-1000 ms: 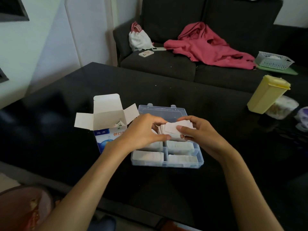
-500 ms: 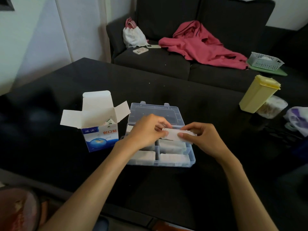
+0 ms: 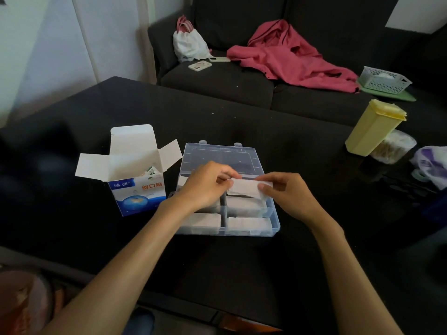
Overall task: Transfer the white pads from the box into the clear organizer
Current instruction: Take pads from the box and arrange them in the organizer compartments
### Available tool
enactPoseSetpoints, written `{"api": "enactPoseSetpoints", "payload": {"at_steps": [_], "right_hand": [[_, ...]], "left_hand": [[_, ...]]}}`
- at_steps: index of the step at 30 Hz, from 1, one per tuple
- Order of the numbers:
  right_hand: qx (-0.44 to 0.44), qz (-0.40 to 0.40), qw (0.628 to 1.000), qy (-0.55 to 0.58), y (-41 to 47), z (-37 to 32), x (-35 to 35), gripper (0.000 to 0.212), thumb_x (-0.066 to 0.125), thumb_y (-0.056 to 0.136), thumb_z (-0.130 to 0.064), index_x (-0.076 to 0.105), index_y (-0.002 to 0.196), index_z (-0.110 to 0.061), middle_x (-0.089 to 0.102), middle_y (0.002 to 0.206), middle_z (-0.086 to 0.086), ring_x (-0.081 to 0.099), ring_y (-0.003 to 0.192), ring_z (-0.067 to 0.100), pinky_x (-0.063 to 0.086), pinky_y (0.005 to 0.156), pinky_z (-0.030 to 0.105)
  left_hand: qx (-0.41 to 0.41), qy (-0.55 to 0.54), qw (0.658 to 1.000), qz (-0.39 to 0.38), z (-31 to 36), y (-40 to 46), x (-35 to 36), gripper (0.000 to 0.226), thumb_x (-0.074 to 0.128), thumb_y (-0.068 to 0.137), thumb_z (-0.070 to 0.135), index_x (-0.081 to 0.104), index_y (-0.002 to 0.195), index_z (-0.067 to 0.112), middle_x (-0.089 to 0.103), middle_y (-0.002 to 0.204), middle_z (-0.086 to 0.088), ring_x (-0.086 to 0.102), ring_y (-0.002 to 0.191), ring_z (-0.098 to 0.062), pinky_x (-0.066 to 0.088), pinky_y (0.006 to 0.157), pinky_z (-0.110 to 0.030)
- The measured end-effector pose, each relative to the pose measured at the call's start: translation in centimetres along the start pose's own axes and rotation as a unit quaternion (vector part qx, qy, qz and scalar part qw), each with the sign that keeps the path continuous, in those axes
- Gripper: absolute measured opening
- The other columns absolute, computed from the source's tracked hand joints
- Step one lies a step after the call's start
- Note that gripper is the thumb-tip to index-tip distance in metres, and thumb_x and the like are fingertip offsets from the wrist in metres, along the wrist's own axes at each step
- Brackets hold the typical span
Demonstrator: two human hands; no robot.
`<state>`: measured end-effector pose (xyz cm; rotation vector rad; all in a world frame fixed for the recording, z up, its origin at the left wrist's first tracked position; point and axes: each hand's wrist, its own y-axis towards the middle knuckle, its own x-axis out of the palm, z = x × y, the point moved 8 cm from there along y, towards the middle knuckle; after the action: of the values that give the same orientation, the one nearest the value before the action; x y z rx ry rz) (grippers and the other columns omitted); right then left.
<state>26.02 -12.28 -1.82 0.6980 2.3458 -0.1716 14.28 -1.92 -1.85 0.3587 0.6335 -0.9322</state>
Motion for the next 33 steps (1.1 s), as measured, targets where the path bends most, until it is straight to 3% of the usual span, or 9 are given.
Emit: {"api": "enactPoseSetpoints", "payload": {"at_steps": [7, 13, 17, 23, 29, 33], "right_hand": [[0.008, -0.019, 0.999, -0.046, -0.1, 0.4, 0.3, 0.018, 0.066, 0.084, -0.018, 0.072, 0.102, -0.017, 0.066, 0.096, -0.005, 0.058, 0.081, 0.007, 0.045, 0.067, 0.012], [0.003, 0.007, 0.998, -0.067, -0.4, 0.2, -0.6, 0.018, 0.067, 0.083, -0.019, 0.072, 0.1, -0.018, 0.063, 0.093, -0.009, 0.055, 0.076, 0.003, 0.042, 0.065, 0.011], [-0.001, 0.019, 0.997, -0.079, -0.4, 0.1, -0.5, 0.018, 0.066, 0.083, -0.018, 0.072, 0.1, -0.018, 0.064, 0.098, -0.008, 0.055, 0.079, 0.003, 0.045, 0.071, 0.013], [0.029, -0.037, 0.996, -0.08, -0.5, 0.5, 0.3, 0.015, 0.067, 0.083, -0.017, 0.073, 0.098, -0.015, 0.066, 0.098, -0.004, 0.057, 0.091, 0.007, 0.043, 0.081, 0.021], [0.045, -0.034, 0.993, -0.105, -0.2, 1.3, 0.8, 0.01, 0.071, 0.08, -0.028, 0.073, 0.087, -0.021, 0.058, 0.081, -0.014, 0.052, 0.078, 0.005, 0.04, 0.073, 0.018], [0.045, -0.017, 0.994, -0.103, 0.1, 1.3, 0.9, 0.008, 0.074, 0.076, -0.029, 0.073, 0.081, -0.022, 0.06, 0.076, -0.012, 0.053, 0.067, 0.006, 0.04, 0.063, 0.017]], "left_hand": [[0.001, 0.057, 0.998, -0.026, -0.7, -0.2, 0.4, 0.025, 0.059, 0.092, 0.013, 0.068, 0.111, 0.027, 0.067, 0.116, 0.002, 0.062, 0.104, -0.011, 0.05, 0.094, -0.032], [0.014, 0.051, 0.998, -0.034, -0.7, -0.2, 0.9, 0.026, 0.062, 0.09, 0.013, 0.068, 0.111, 0.025, 0.068, 0.115, 0.004, 0.063, 0.102, -0.009, 0.051, 0.093, -0.031], [0.018, 0.061, 0.998, -0.028, -0.6, -0.1, 1.0, 0.027, 0.061, 0.09, 0.012, 0.068, 0.113, 0.025, 0.066, 0.118, 0.003, 0.062, 0.106, -0.012, 0.05, 0.093, -0.03], [0.047, 0.137, 0.989, -0.007, -0.5, -0.6, 0.8, 0.023, 0.063, 0.089, 0.022, 0.07, 0.11, 0.028, 0.066, 0.112, 0.007, 0.057, 0.101, -0.012, 0.051, 0.092, -0.037], [0.055, 0.154, 0.986, 0.003, -0.3, -0.9, 0.3, 0.022, 0.065, 0.087, 0.026, 0.069, 0.109, 0.029, 0.07, 0.107, 0.007, 0.063, 0.095, -0.007, 0.046, 0.087, -0.024], [0.068, 0.168, 0.983, 0.007, -0.1, -0.9, 0.6, 0.023, 0.06, 0.09, 0.032, 0.069, 0.111, 0.029, 0.07, 0.106, 0.008, 0.062, 0.094, -0.009, 0.049, 0.089, -0.026]]}}
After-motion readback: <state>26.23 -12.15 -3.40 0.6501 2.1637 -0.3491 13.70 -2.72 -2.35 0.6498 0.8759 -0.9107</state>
